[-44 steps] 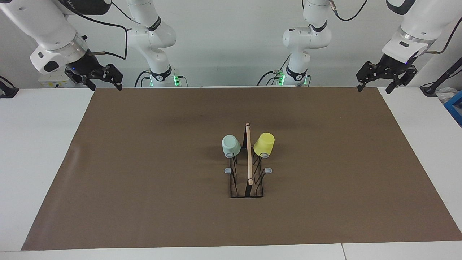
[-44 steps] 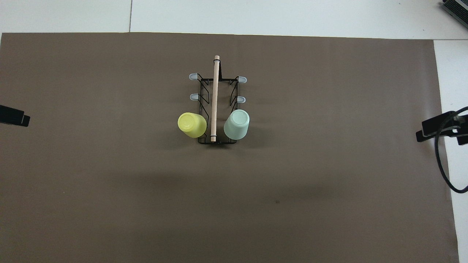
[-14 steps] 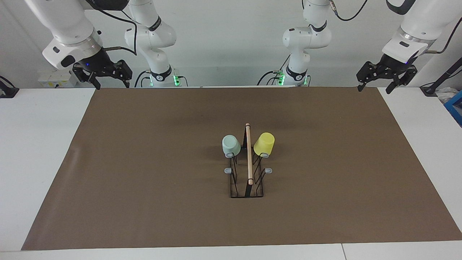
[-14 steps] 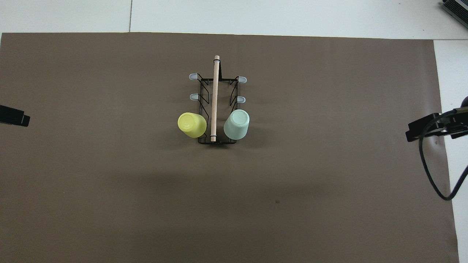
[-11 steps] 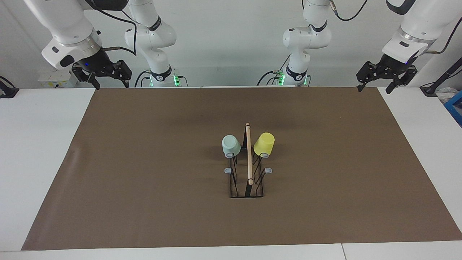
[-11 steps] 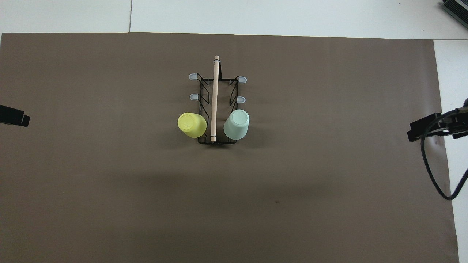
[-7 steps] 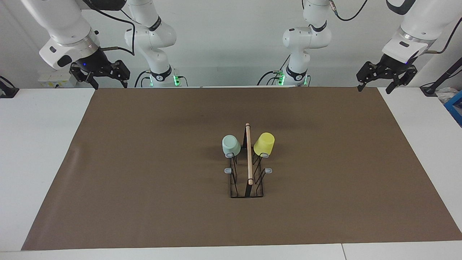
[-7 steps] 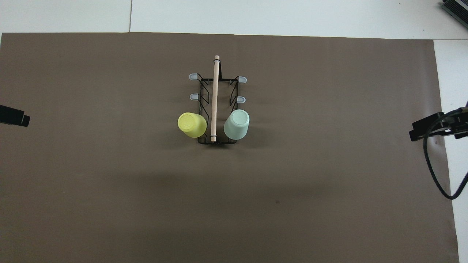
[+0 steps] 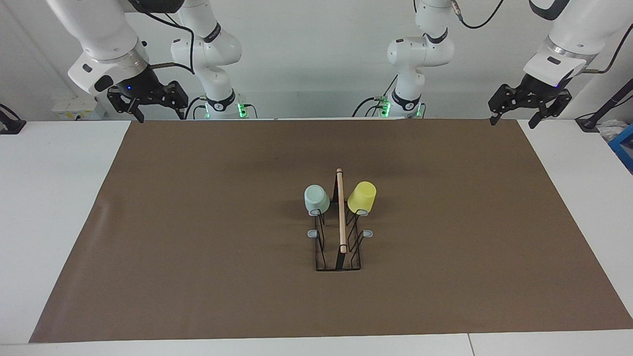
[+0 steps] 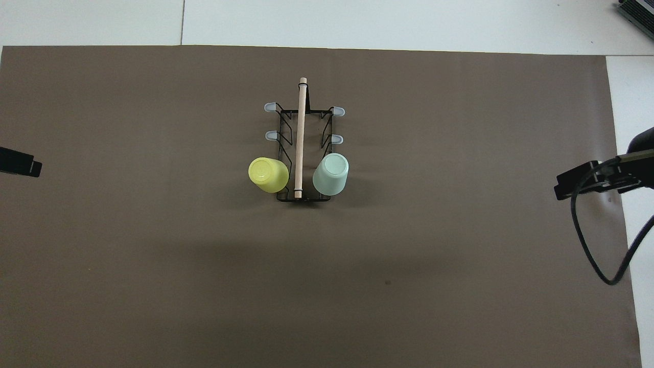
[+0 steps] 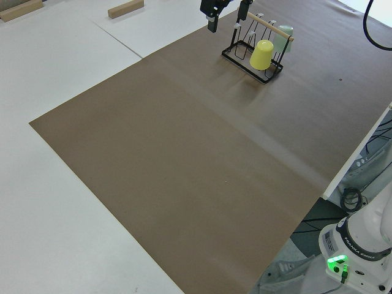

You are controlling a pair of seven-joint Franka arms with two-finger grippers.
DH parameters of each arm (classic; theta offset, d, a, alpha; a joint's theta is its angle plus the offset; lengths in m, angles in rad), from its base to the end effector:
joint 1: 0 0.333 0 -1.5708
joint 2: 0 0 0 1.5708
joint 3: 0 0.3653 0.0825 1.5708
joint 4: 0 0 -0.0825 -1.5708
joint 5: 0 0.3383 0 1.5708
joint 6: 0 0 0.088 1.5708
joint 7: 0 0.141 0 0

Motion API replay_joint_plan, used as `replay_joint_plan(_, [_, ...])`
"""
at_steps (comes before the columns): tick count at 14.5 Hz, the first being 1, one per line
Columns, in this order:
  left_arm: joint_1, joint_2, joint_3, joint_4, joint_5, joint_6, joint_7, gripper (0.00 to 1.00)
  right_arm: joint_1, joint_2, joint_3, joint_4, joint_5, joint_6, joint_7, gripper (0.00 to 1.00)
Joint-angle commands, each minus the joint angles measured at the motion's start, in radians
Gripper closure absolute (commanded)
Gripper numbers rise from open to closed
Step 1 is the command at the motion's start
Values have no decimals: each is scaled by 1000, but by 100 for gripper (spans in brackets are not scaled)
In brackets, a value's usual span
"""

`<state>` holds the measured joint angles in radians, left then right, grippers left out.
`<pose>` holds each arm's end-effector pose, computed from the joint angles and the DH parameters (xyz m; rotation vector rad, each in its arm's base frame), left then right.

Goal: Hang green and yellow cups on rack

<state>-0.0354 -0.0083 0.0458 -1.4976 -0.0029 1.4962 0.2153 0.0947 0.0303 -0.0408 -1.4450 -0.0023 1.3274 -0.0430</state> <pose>0.4989 0.0049 0.6683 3.1226 -0.3214 0.0113 0.4880 0.0264 0.6576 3.1251 0.1508 -0.2317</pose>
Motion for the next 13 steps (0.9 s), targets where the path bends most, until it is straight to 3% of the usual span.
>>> replay_joint_plan(1, [-11,-24,9,-27,-12,-2,-8,0,-39,2,71,11,-25,-23,-14,0])
replay_joint_plan(8, [-11,-24,9,-26,-12,-2,-8,0,-118,3,180,11,-30,-17,-9,0])
replay_joint_plan(13, [-11,-24,9,-27,-12,-4,-8,0,-69,-4,153,8,-31,-11,-6,0])
